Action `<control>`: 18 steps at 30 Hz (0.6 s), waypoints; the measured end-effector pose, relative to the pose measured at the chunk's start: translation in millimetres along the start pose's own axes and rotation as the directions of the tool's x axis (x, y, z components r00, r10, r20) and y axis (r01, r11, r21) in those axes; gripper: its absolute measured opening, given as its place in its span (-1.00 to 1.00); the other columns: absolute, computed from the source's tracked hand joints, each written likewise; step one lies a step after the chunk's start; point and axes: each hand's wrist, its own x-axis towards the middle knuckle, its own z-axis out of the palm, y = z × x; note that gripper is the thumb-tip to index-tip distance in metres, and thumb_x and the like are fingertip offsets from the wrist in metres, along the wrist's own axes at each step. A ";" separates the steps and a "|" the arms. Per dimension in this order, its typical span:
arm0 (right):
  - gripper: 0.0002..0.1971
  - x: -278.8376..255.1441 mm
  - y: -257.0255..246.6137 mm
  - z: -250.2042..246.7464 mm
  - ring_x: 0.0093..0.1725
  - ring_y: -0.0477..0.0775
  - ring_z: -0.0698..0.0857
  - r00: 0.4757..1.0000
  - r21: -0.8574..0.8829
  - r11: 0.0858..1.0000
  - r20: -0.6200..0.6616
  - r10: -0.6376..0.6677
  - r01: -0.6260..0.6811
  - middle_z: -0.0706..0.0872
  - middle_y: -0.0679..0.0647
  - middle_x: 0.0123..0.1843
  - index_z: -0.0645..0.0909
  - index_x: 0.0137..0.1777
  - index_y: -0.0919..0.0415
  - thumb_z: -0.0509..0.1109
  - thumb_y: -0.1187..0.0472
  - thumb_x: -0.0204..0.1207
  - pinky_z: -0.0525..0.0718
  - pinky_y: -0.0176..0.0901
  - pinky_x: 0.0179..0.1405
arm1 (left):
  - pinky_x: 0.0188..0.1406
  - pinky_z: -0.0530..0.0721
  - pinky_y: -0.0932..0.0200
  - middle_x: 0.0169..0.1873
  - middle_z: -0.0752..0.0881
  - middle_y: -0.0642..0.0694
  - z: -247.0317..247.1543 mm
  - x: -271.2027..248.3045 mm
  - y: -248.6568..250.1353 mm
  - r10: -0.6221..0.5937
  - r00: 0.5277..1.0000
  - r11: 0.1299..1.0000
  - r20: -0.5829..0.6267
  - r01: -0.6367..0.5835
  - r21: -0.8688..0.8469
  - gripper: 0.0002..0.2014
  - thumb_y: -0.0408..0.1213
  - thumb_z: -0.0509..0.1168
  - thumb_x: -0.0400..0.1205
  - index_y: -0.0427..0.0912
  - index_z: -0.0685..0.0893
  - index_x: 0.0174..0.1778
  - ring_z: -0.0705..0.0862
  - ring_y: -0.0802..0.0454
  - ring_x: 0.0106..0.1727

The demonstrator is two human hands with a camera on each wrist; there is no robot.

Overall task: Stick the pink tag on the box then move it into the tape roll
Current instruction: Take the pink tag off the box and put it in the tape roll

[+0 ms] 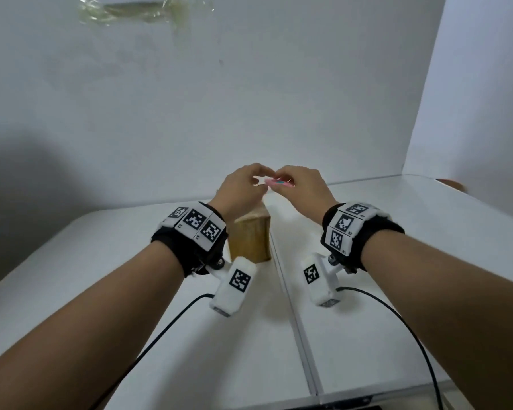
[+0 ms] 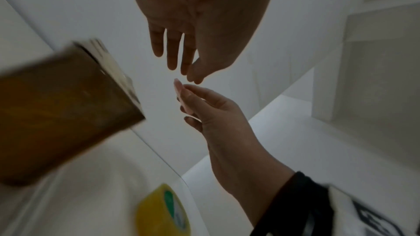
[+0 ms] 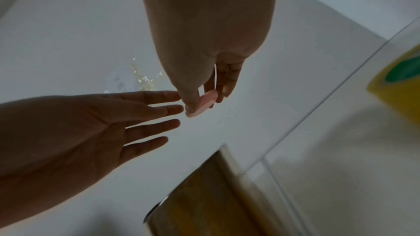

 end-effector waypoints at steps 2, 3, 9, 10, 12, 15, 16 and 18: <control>-0.63 -6.7 21.0 -18.7 0.01 -0.02 0.72 0.997 0.016 0.999 -0.049 0.053 -0.052 0.81 0.03 0.02 0.75 0.12 0.14 0.39 -0.12 0.52 0.67 -0.16 0.07 | 0.21 0.57 0.18 0.27 0.72 0.06 22.4 7.7 15.9 -0.004 0.999 1.000 0.043 0.005 -0.031 -0.68 -0.37 0.22 0.61 -0.02 0.71 0.22 0.67 0.08 0.26; -0.63 -10.9 32.3 -27.9 0.01 -0.02 0.72 0.994 0.017 0.996 -0.071 0.083 -0.082 0.81 0.04 0.03 0.75 0.11 0.14 0.40 -0.12 0.52 0.67 -0.16 0.09 | 0.14 0.55 0.24 0.27 0.72 0.04 34.2 11.4 22.7 -0.011 0.998 0.998 0.066 0.015 -0.058 -0.68 -0.39 0.22 0.61 -0.05 0.71 0.22 0.68 0.08 0.24; -0.64 -38.2 93.1 -76.1 0.12 0.10 0.73 0.954 0.025 0.966 -0.155 0.258 -0.257 0.77 0.12 0.11 0.71 0.17 0.16 0.44 -0.05 0.50 0.65 0.00 0.27 | -0.27 0.45 0.42 0.25 0.69 -0.08 96.6 22.9 48.3 -0.080 0.977 0.968 0.198 0.123 -0.218 -0.68 -0.49 0.21 0.63 -0.18 0.71 0.25 0.57 0.12 0.07; -0.65 -41.7 101.7 -82.6 0.13 0.12 0.73 0.944 0.017 0.961 -0.179 0.275 -0.277 0.77 0.12 0.12 0.70 0.17 0.16 0.43 -0.04 0.50 0.65 0.01 0.27 | -0.25 0.45 0.42 0.25 0.69 -0.09 104.5 24.3 50.3 -0.084 0.972 0.965 0.217 0.134 -0.223 -0.68 -0.49 0.21 0.64 -0.18 0.70 0.24 0.57 0.12 0.08; -0.67 -47.2 117.7 -93.1 0.14 0.15 0.72 0.928 -0.008 0.950 -0.220 0.302 -0.311 0.77 0.12 0.13 0.70 0.16 0.16 0.41 -0.03 0.51 0.65 0.04 0.25 | -0.20 0.46 0.39 0.26 0.68 -0.10 118.9 27.8 52.7 -0.088 0.967 0.966 0.238 0.142 -0.217 -0.69 -0.49 0.22 0.64 -0.17 0.71 0.23 0.58 0.09 0.11; -0.68 -52.4 135.0 -98.5 0.16 0.16 0.72 0.923 -0.035 0.941 -0.207 0.323 -0.337 0.76 0.13 0.15 0.70 0.14 0.18 0.40 -0.02 0.51 0.65 0.06 0.25 | -0.20 0.46 0.38 0.28 0.67 -0.10 137.0 31.8 52.8 -0.093 0.962 0.970 0.255 0.146 -0.197 -0.70 -0.47 0.26 0.62 -0.14 0.72 0.21 0.58 0.08 0.09; -0.67 -52.9 138.4 -98.3 0.16 0.16 0.71 0.927 -0.048 0.940 -0.190 0.324 -0.338 0.75 0.13 0.15 0.70 0.13 0.18 0.41 -0.02 0.51 0.65 0.05 0.24 | -0.19 0.46 0.38 0.29 0.67 -0.10 142.1 32.7 52.7 -0.097 0.960 0.970 0.262 0.151 -0.191 -0.70 -0.47 0.27 0.62 -0.14 0.72 0.21 0.58 0.08 0.09; -0.67 -52.2 143.8 -96.4 0.17 0.16 0.69 0.936 -0.095 0.938 -0.148 0.319 -0.334 0.73 0.16 0.16 0.69 0.13 0.20 0.43 -0.01 0.51 0.65 0.01 0.22 | -0.10 0.46 0.35 0.30 0.67 -0.12 150.6 34.6 51.0 -0.113 0.953 0.969 0.281 0.168 -0.182 -0.69 -0.47 0.29 0.61 -0.14 0.71 0.23 0.58 0.08 0.09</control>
